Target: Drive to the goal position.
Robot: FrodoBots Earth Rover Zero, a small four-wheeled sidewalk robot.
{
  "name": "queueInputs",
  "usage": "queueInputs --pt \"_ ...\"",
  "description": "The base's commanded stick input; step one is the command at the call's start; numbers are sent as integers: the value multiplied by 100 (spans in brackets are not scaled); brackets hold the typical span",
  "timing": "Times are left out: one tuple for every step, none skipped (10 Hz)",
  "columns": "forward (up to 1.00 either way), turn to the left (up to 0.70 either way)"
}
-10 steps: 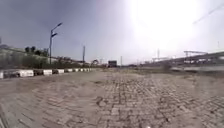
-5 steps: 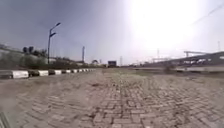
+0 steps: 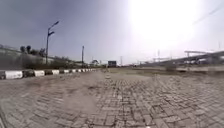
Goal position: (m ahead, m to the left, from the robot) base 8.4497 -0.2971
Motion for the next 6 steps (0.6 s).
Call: queueInputs --pt "100 0" --pt "100 0" --pt "100 0" --pt "100 0" --pt "100 0" --pt "100 0"
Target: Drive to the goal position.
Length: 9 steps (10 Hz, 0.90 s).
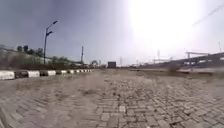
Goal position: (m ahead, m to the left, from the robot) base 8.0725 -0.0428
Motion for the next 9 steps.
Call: queueInputs --pt "100 0" --pt "100 0" --pt "100 0" --pt "100 0" --pt "100 0" --pt "100 0" --pt "100 0" --pt "100 0" --pt "100 0"
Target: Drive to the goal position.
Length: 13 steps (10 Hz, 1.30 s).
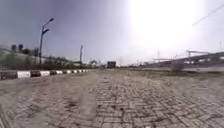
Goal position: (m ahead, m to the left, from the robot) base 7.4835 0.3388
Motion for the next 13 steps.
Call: queueInputs --pt "100 0" --pt "100 0" --pt "100 0" --pt "100 0" --pt "100 0" --pt "100 0" --pt "100 0" --pt "100 0" --pt "100 0" --pt "100 0" --pt "100 0" --pt "100 0" --pt "100 0"
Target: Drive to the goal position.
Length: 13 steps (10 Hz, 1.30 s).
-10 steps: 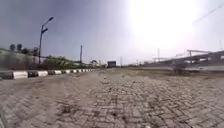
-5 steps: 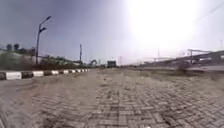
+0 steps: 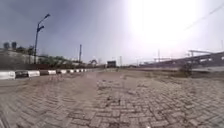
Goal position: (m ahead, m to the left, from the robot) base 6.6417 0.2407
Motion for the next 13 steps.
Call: queueInputs --pt "100 0" --pt "100 0" --pt "100 0" --pt "100 0" --pt "100 0" --pt "100 0" --pt "100 0" --pt "100 0" --pt "100 0" --pt "100 0" --pt "100 0" --pt "100 0" --pt "100 0"
